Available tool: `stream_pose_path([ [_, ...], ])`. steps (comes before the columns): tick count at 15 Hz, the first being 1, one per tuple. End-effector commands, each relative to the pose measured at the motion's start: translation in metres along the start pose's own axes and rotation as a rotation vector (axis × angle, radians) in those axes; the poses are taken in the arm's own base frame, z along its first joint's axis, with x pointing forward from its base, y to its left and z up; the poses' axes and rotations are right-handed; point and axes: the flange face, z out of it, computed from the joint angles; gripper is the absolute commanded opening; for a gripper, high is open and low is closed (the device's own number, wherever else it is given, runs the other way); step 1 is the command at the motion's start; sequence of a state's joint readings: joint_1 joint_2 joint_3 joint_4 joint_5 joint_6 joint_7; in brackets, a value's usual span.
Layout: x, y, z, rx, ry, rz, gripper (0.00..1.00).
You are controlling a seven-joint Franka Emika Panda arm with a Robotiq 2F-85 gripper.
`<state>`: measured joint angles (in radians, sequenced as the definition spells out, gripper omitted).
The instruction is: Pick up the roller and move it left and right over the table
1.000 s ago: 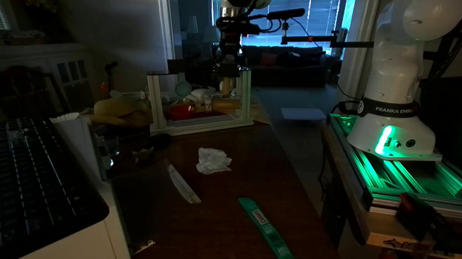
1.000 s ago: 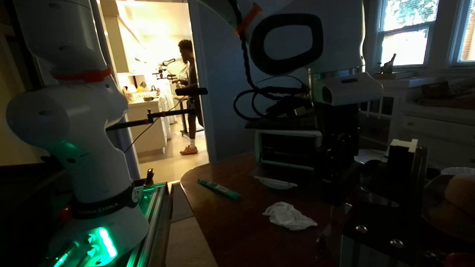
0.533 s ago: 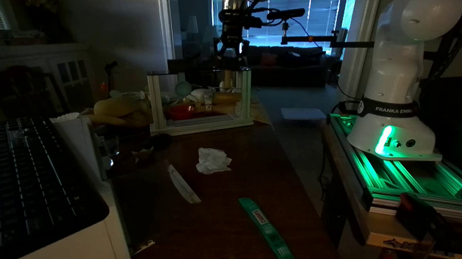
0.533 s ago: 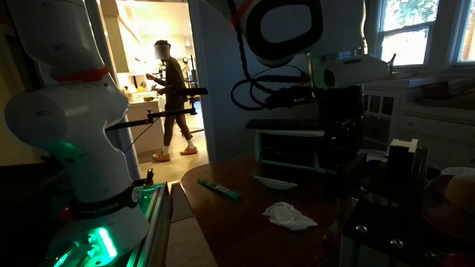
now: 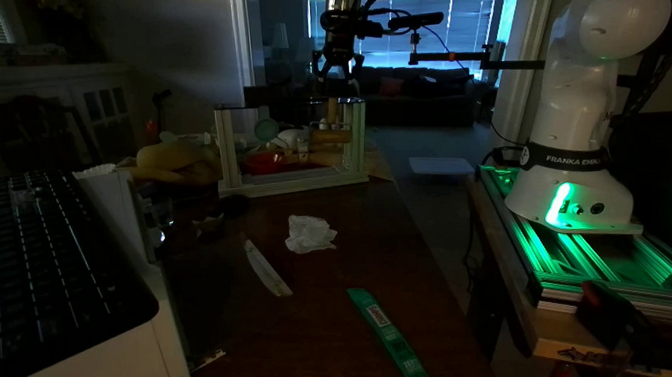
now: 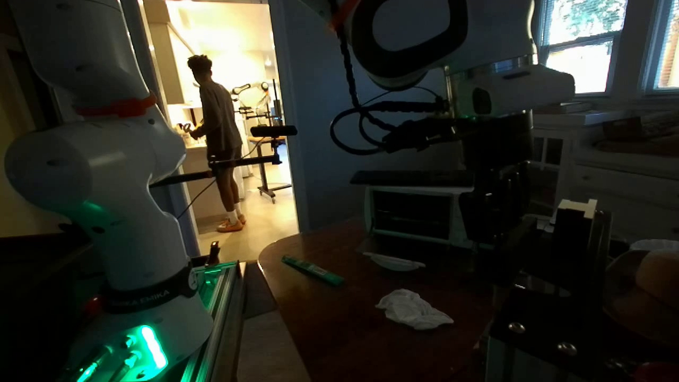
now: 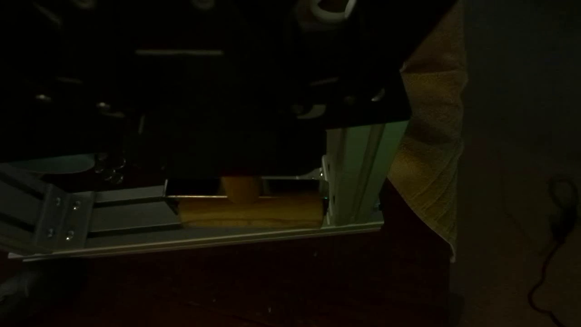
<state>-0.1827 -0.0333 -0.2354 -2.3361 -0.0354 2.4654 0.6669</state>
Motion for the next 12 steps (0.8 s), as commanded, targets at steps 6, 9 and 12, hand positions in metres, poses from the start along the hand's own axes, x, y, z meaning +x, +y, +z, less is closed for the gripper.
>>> stream_pose_path([
  [6, 0.022, -0.002, 0.002, -0.006, -0.002, -0.047, 0.34],
  [9, 0.029, -0.003, 0.008, -0.003, 0.001, -0.043, 0.34],
  [12, 0.035, -0.008, 0.013, 0.000, 0.005, -0.037, 0.34],
])
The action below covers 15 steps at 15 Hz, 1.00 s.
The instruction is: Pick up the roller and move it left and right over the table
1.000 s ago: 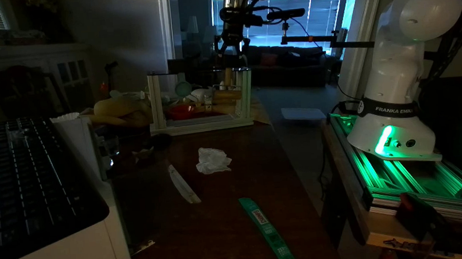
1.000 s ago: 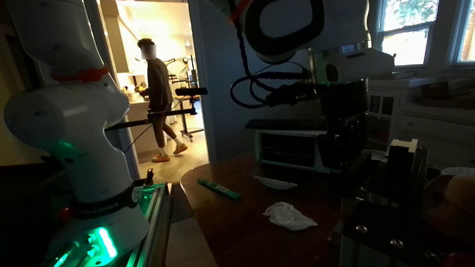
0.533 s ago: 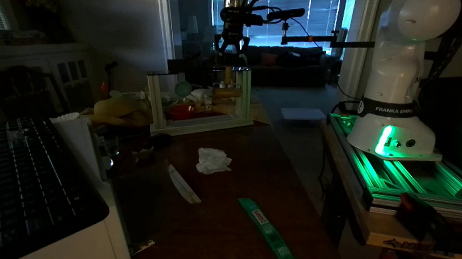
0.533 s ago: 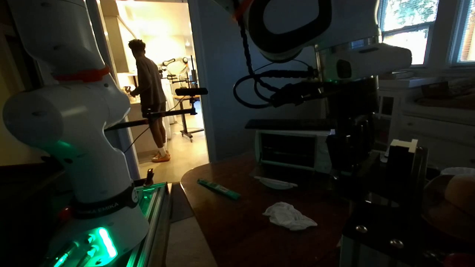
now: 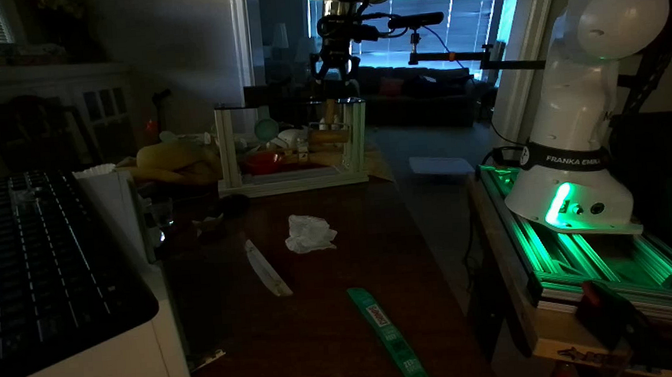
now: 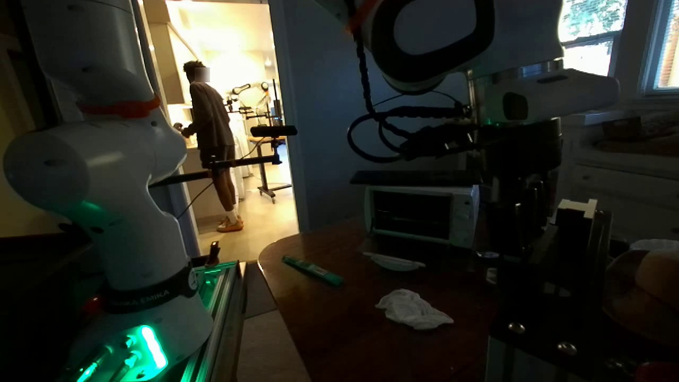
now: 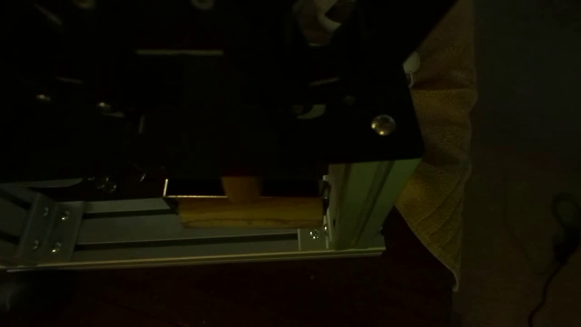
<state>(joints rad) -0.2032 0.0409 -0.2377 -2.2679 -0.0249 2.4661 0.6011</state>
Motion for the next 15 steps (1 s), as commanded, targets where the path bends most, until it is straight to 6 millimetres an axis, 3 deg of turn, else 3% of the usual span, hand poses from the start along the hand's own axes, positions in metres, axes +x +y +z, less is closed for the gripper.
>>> stream_pose_path([
  [1, 0.014, -0.006, 0.003, 0.013, 0.001, 0.003, 0.34],
  [15, 0.040, -0.007, 0.016, 0.034, -0.028, -0.005, 0.34],
])
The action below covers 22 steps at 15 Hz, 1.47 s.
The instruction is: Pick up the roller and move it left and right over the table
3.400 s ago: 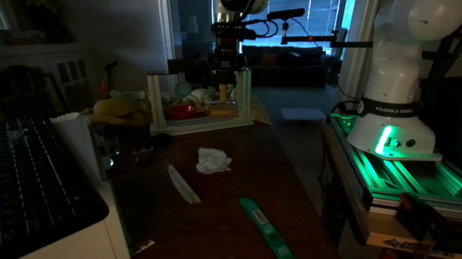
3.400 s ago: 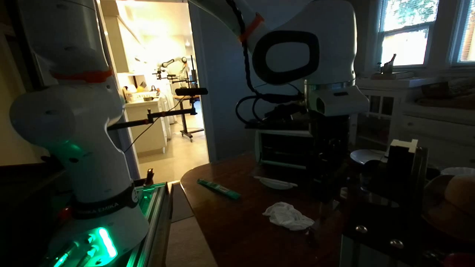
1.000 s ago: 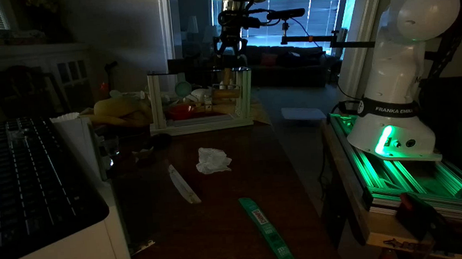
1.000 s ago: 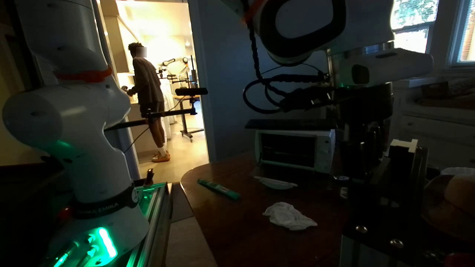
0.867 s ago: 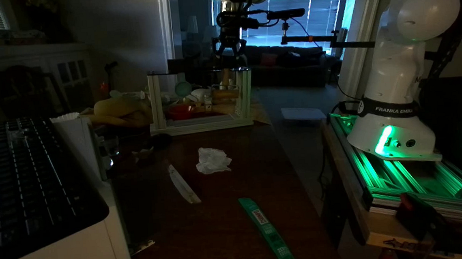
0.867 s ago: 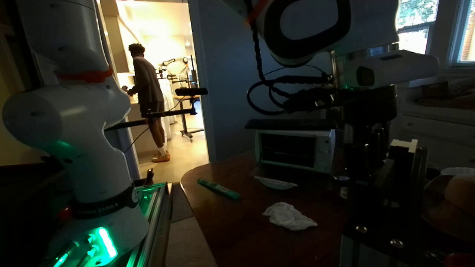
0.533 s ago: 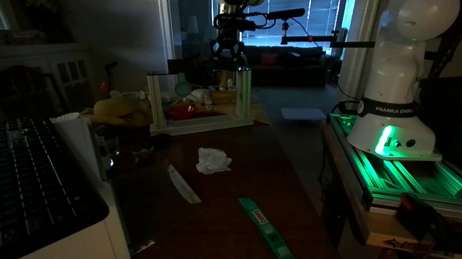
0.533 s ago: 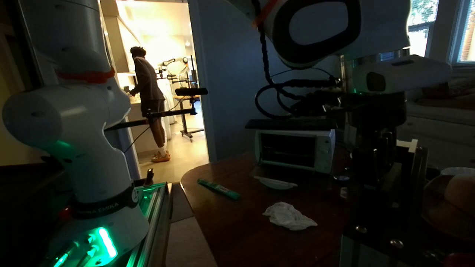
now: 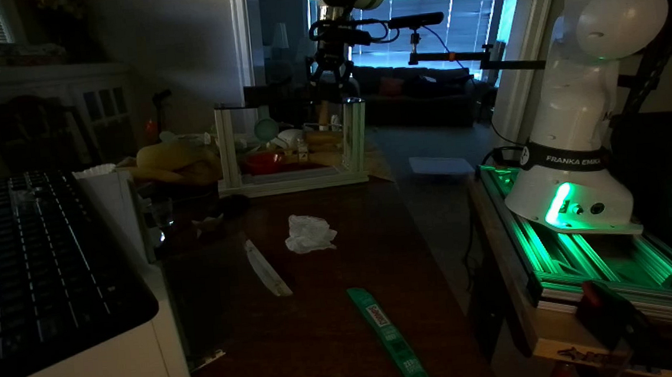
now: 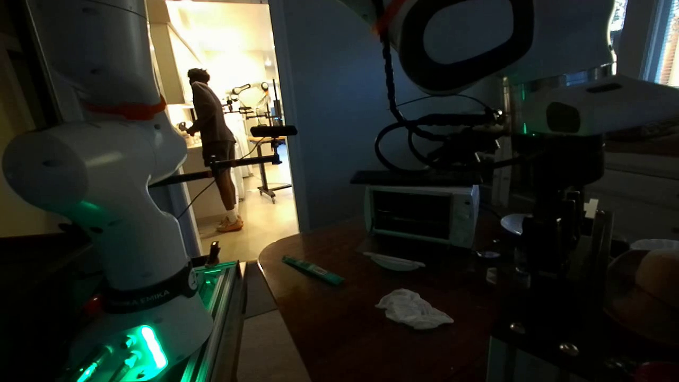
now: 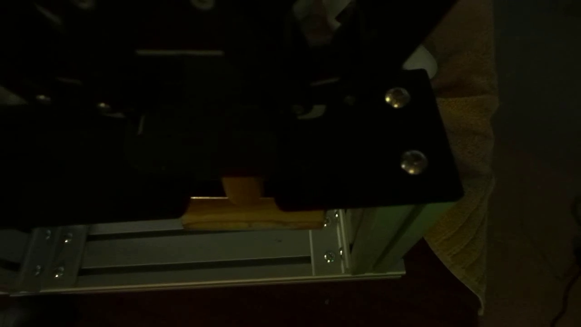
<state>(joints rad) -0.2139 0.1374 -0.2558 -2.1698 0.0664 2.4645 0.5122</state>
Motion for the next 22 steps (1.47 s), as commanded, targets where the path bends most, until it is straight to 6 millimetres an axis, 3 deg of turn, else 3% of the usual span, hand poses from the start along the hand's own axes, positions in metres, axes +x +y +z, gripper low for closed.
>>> stream_pose_path([
  [1, 0.008, -0.004, 0.003, 0.009, -0.018, -0.014, 0.34],
  [2, 0.008, -0.004, 0.003, 0.005, -0.013, -0.015, 0.78],
  [5, 0.003, -0.008, -0.003, 0.019, -0.035, -0.024, 0.98],
  [14, -0.011, -0.015, -0.045, 0.021, -0.021, -0.011, 0.99],
  [22, -0.061, -0.011, -0.078, 0.040, -0.032, -0.039, 1.00],
])
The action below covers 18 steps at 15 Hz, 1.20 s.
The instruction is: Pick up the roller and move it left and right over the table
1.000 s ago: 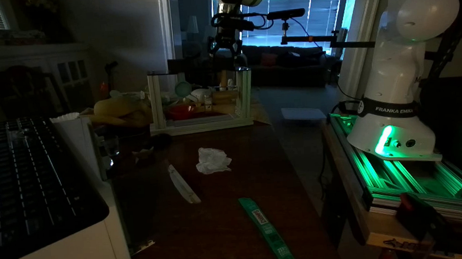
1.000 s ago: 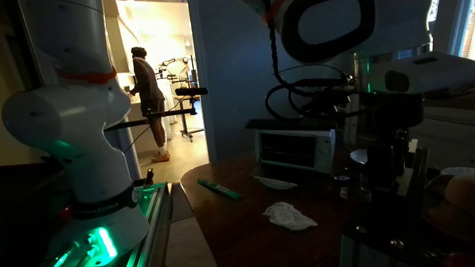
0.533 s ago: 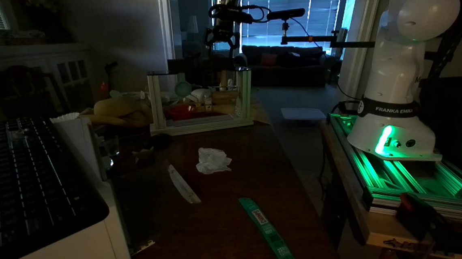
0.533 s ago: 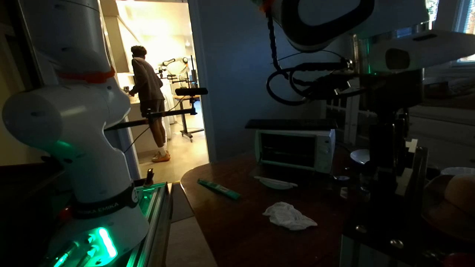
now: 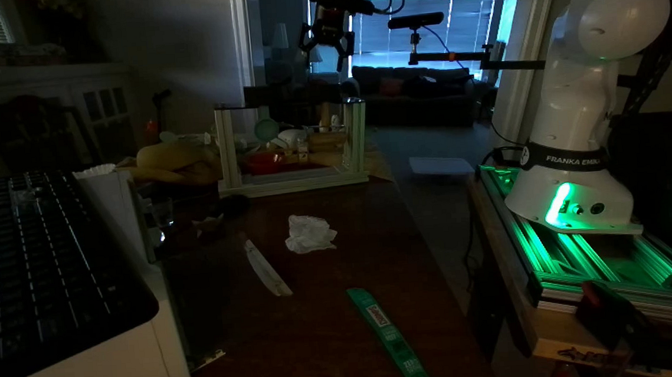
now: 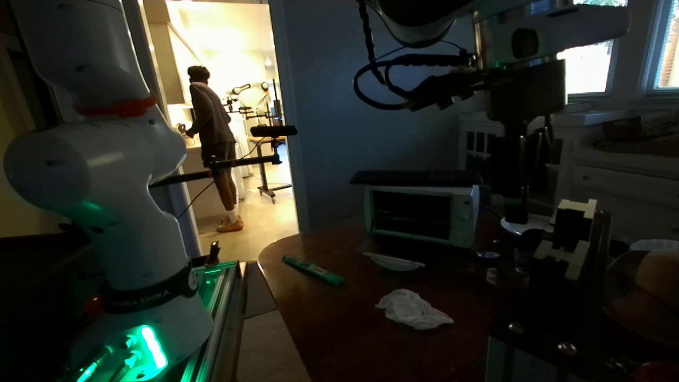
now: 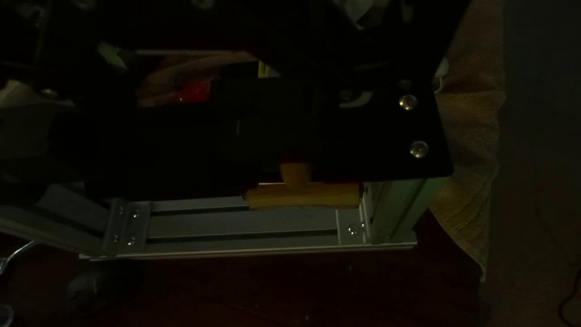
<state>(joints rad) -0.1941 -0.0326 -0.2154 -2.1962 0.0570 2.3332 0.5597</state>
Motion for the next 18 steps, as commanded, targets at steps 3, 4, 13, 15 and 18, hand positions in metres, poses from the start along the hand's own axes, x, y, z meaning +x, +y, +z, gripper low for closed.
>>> stream_pose_path([
  [3, -0.062, 0.001, -0.013, 0.021, -0.008, -0.091, 1.00],
  [4, -0.074, -0.002, -0.014, 0.025, -0.019, -0.113, 1.00],
  [13, -0.132, -0.030, -0.001, 0.033, -0.079, -0.425, 1.00],
  [15, -0.141, -0.033, 0.005, 0.032, -0.094, -0.482, 1.00],
  [18, -0.142, -0.033, 0.005, 0.032, -0.095, -0.500, 1.00],
])
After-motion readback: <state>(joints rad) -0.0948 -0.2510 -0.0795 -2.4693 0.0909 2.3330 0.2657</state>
